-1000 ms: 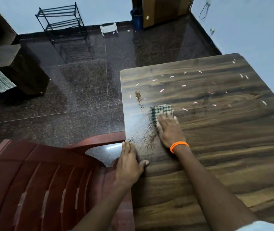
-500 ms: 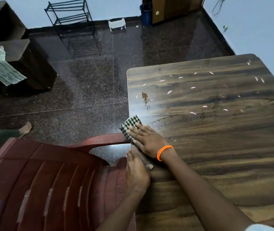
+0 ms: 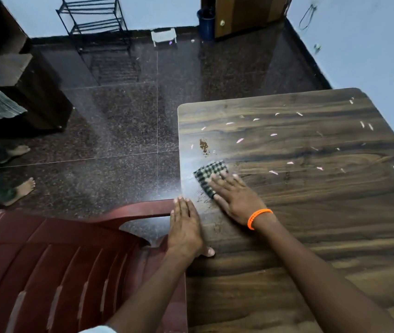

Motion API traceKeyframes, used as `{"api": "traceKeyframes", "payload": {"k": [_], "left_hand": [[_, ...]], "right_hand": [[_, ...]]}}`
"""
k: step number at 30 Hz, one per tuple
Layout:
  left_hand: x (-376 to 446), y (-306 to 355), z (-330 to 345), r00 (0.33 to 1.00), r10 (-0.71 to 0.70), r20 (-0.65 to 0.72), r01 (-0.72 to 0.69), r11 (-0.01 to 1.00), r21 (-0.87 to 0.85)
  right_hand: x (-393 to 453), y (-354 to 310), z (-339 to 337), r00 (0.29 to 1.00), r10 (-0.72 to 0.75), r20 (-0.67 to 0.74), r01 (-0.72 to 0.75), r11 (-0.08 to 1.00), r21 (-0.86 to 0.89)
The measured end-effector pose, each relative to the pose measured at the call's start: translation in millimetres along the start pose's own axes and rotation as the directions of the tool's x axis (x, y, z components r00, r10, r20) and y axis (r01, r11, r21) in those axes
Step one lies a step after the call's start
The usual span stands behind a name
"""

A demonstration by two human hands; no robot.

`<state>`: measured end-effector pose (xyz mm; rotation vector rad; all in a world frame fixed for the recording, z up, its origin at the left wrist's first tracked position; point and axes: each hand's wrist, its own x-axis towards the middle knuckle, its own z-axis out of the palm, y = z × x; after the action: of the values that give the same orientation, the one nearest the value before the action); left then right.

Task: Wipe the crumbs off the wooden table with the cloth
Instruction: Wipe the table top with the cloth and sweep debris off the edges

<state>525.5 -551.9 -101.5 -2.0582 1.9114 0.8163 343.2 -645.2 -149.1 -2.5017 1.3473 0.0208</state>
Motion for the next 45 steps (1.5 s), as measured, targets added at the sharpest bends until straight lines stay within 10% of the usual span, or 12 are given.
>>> {"api": "traceKeyframes", "payload": {"k": [5, 9, 12, 15, 18, 22, 25, 30, 33, 41, 45], "left_hand": [[7.0, -3.0, 3.9, 1.0, -0.004, 0.018, 0.004, 1.0, -0.004], [7.9, 1.1, 2.4, 1.0, 0.009, 0.003, -0.009, 0.999, 0.05], [6.5, 6.9, -2.1, 1.0, -0.006, 0.007, 0.006, 0.997, 0.072], [4.6, 10.7, -5.5, 1.0, -0.014, 0.015, 0.012, 0.996, 0.086], [3.0, 10.7, -7.5, 1.0, -0.012, 0.017, 0.01, 0.996, 0.091], [1.3, 12.0, -10.6, 1.0, -0.014, 0.026, 0.013, 0.998, 0.061], [1.8, 13.5, -12.4, 0.999, -0.03, 0.025, 0.029, 0.998, 0.057], [-0.1, 13.9, -13.0, 0.998, -0.055, 0.036, 0.052, 0.996, 0.077], [1.1, 14.1, -14.0, 0.997, -0.068, 0.023, 0.066, 0.994, 0.09], [1.4, 13.5, -12.7, 0.998, -0.058, 0.027, 0.055, 0.995, 0.088], [0.6, 15.1, -14.1, 0.997, -0.07, 0.041, 0.065, 0.991, 0.117]], "right_hand": [[-22.3, 72.5, -16.9, 0.759, 0.624, -0.186, -0.607, 0.782, 0.146], [-24.6, 47.1, -15.1, 0.595, 0.764, -0.25, -0.731, 0.644, 0.228], [-14.6, 0.8, -4.1, 0.77, 0.609, -0.191, -0.579, 0.792, 0.192], [-3.7, -35.1, 6.6, 0.986, 0.148, -0.079, -0.139, 0.984, 0.114], [10.5, -24.0, 1.8, 0.981, -0.194, 0.017, 0.193, 0.98, 0.046], [40.6, 26.8, -14.3, 0.984, 0.144, -0.102, -0.138, 0.989, 0.061], [67.8, 25.2, -24.1, 0.858, 0.493, -0.147, -0.465, 0.865, 0.186], [66.3, -34.3, -2.9, 0.998, 0.029, -0.049, -0.024, 0.995, 0.094], [65.1, -38.3, 1.3, 0.967, -0.256, 0.019, 0.252, 0.96, 0.12], [129.7, 6.3, -29.6, 0.952, 0.298, -0.071, -0.289, 0.95, 0.12], [113.0, -10.0, -20.9, 0.998, 0.059, -0.001, -0.059, 0.996, 0.069]]}}
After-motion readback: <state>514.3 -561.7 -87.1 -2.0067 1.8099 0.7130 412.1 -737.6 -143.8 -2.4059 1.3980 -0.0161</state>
